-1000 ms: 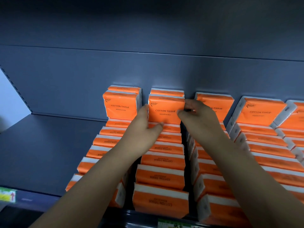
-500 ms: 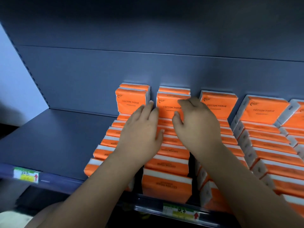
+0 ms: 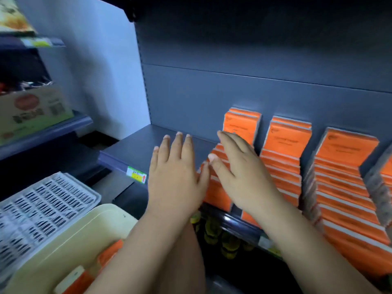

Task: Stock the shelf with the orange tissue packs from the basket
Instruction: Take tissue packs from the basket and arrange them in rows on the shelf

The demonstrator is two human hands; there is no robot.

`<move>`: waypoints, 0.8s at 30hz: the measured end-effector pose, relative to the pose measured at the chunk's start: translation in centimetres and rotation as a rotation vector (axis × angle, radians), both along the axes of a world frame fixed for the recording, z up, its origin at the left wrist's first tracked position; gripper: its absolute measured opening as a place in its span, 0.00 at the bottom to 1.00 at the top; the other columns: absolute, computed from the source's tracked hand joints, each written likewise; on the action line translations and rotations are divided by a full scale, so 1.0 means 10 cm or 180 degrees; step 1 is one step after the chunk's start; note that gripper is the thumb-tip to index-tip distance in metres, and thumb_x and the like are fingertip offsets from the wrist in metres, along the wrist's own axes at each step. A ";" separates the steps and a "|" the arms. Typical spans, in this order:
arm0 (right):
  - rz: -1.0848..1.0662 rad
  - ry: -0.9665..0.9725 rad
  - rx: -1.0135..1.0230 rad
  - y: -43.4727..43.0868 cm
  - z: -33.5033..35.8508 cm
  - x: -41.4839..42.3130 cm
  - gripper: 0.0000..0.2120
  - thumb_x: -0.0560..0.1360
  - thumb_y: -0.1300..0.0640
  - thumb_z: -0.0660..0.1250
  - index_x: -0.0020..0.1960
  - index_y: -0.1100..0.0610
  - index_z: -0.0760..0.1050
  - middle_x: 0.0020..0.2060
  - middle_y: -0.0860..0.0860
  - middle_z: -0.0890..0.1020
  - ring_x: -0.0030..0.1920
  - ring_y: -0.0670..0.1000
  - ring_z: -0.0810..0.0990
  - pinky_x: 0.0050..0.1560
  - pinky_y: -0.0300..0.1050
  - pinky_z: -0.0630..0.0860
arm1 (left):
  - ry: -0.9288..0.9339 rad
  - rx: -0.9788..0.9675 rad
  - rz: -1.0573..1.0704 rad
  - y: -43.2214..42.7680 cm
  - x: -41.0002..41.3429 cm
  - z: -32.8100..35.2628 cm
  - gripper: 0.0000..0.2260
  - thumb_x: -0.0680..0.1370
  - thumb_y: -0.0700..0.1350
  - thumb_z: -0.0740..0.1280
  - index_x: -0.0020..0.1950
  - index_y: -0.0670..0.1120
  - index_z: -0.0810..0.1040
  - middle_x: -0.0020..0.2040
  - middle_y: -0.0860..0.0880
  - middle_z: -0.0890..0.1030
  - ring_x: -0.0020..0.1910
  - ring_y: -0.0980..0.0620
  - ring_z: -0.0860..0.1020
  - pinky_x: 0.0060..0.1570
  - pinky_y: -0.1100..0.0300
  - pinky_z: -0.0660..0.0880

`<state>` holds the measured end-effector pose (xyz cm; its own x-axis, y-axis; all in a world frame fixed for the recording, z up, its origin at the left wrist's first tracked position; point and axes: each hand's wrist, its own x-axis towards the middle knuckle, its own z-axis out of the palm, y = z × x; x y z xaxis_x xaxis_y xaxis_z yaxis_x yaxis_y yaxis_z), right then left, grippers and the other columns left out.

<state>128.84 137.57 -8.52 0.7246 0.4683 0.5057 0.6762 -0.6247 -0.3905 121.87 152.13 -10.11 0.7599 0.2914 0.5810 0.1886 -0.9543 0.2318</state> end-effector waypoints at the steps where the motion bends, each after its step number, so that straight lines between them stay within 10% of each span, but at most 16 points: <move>1: 0.0117 0.0056 -0.0003 0.16 0.01 -0.13 0.34 0.81 0.37 0.52 0.81 0.55 0.62 0.79 0.50 0.66 0.80 0.51 0.61 0.80 0.50 0.59 | -0.0002 -0.0005 0.0177 0.16 -0.18 -0.02 0.33 0.79 0.61 0.59 0.77 0.41 0.71 0.76 0.41 0.73 0.77 0.35 0.68 0.74 0.39 0.65; 13: 0.1693 0.0990 0.0330 2.27 -0.75 -1.64 0.29 0.82 0.45 0.63 0.79 0.56 0.65 0.78 0.52 0.67 0.79 0.50 0.62 0.78 0.48 0.61 | 0.0666 -0.0402 0.1694 1.68 -2.23 -0.86 0.32 0.84 0.62 0.54 0.78 0.39 0.66 0.78 0.39 0.70 0.79 0.36 0.63 0.79 0.41 0.59; 24: 0.0949 0.1766 -0.2120 2.41 -1.98 -1.59 0.27 0.83 0.39 0.56 0.74 0.55 0.70 0.71 0.54 0.72 0.71 0.58 0.70 0.66 0.57 0.71 | 0.1327 -0.1269 0.1750 1.78 -2.35 -1.91 0.29 0.84 0.60 0.57 0.78 0.42 0.66 0.78 0.43 0.69 0.80 0.40 0.60 0.77 0.45 0.60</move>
<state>112.96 161.63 -28.31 0.5853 0.7448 -0.3204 0.6685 -0.6669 -0.3292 98.38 169.96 -29.21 0.5789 0.8137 0.0535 0.7547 -0.5594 0.3427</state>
